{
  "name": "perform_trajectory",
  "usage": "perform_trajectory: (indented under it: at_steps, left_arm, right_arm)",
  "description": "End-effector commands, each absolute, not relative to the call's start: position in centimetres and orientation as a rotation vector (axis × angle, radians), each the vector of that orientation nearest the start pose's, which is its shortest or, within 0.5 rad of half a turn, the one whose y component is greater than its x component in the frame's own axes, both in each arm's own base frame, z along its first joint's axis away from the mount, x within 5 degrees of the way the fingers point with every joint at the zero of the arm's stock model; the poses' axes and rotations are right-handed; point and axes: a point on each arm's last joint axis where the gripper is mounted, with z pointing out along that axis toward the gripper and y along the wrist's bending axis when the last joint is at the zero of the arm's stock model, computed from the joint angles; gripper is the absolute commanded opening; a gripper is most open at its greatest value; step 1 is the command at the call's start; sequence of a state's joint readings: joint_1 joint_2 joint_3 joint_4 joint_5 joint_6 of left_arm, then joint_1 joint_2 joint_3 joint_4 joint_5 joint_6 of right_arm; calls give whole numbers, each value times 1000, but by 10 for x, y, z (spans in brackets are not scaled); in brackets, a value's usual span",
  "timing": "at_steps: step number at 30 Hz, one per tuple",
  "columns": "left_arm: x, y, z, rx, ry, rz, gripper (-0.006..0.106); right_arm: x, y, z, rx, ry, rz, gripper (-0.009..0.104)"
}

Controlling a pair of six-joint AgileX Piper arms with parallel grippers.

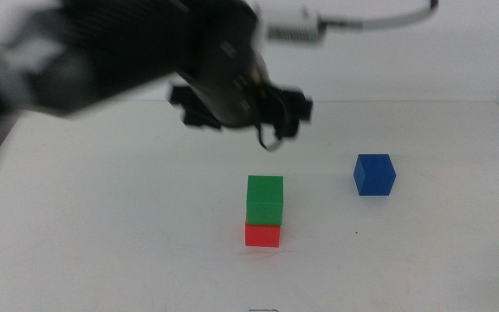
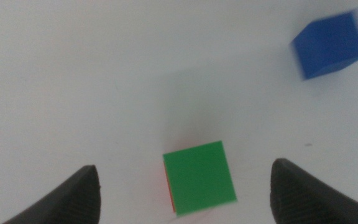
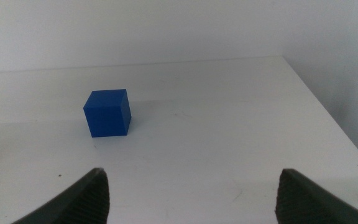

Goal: Stack red cubes first, then green, then blue cubes in a specific spot.

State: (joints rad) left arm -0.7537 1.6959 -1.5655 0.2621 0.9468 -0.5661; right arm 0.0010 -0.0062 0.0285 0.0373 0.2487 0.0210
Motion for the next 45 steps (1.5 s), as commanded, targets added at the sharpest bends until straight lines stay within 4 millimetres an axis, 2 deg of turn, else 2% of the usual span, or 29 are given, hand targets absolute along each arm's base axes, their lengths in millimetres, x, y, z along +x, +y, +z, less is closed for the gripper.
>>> perform_trajectory:
  at_steps: [1,4,7,11,13,17,22,35,38,42,45]
  left_arm:
    - [259,-216,402,338,2327,-307,94]
    - [234,-191,434,474,2214,-280,94]
    - [210,-158,450,554,2162,-343,94]
    - [172,-113,457,611,2068,-421,94]
    - [151,-95,459,586,2013,-459,94]
    - [122,-74,454,539,1960,-493,94]
    - [110,-69,454,536,1957,-503,94]
    - [110,-68,453,544,1972,-492,94]
    - [110,-68,453,544,1972,-492,94]
    - [110,-69,452,544,1974,-491,94]
    - [110,-69,452,544,1974,-491,94]
  right_arm:
    - [57,0,194,31,1673,27,74]
    - [57,0,194,31,1673,27,74]
    - [57,0,194,31,1673,27,74]
    - [57,0,194,31,1673,27,74]
    - [57,0,194,31,1673,27,74]
    - [57,0,194,31,1673,27,74]
    - [57,0,194,31,1673,27,74]
    - [57,0,197,30,1685,29,74]
    - [55,1,219,28,1752,31,74]
    - [59,1,264,25,1889,34,74]
    - [70,2,298,25,1996,39,74]
